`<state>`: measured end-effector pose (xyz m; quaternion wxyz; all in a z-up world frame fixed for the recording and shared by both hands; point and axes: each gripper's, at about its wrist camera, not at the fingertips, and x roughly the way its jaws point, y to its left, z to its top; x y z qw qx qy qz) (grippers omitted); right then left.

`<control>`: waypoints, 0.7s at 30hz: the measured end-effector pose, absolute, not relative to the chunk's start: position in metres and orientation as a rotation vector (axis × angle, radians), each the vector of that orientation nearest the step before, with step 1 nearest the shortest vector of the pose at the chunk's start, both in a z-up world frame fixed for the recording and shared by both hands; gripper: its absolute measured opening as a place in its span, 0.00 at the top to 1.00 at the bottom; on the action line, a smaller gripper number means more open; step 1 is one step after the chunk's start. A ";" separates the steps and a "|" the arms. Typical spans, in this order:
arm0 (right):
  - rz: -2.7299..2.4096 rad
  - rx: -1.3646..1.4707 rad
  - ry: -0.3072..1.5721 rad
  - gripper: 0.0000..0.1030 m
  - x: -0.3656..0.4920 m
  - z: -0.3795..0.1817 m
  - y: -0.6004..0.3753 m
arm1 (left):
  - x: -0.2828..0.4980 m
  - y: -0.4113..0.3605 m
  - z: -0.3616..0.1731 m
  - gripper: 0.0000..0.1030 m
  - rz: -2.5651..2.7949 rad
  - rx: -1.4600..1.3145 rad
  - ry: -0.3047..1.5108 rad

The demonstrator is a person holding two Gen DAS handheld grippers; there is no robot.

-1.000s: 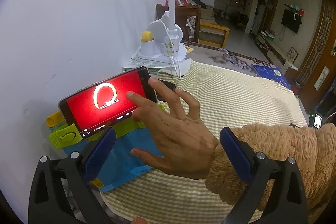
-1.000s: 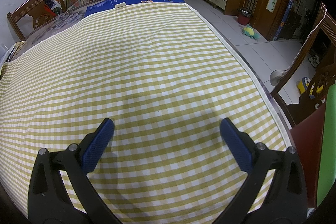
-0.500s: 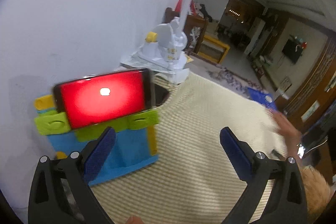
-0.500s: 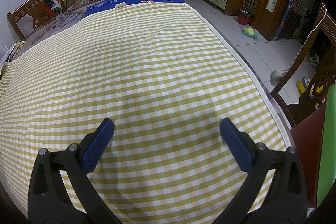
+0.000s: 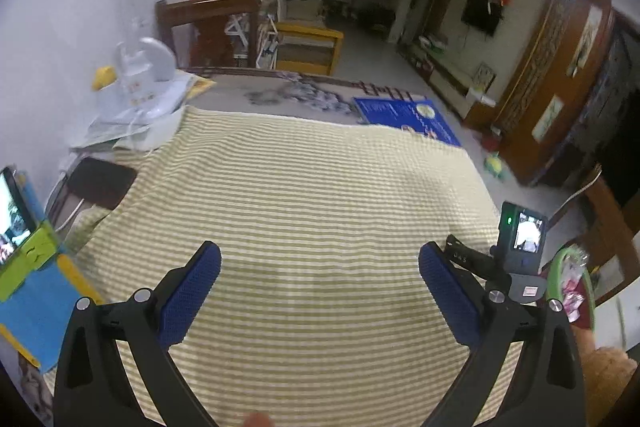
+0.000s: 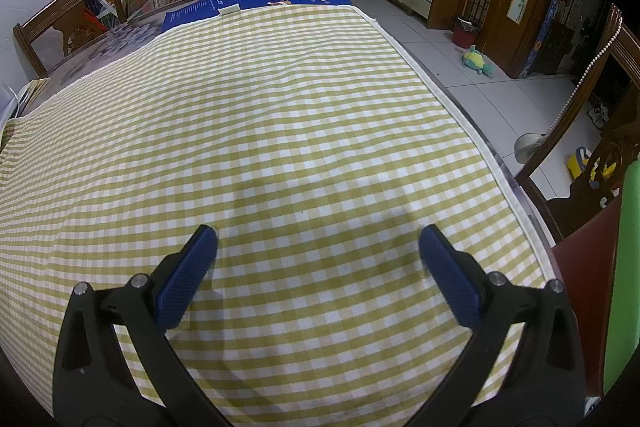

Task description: Collect trash

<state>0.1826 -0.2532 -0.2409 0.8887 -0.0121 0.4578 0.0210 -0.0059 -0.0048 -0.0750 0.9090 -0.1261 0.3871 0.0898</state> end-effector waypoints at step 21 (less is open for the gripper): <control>0.043 -0.025 0.951 0.03 0.183 -0.241 -0.254 | -0.034 0.133 -0.015 0.08 0.288 -0.204 0.609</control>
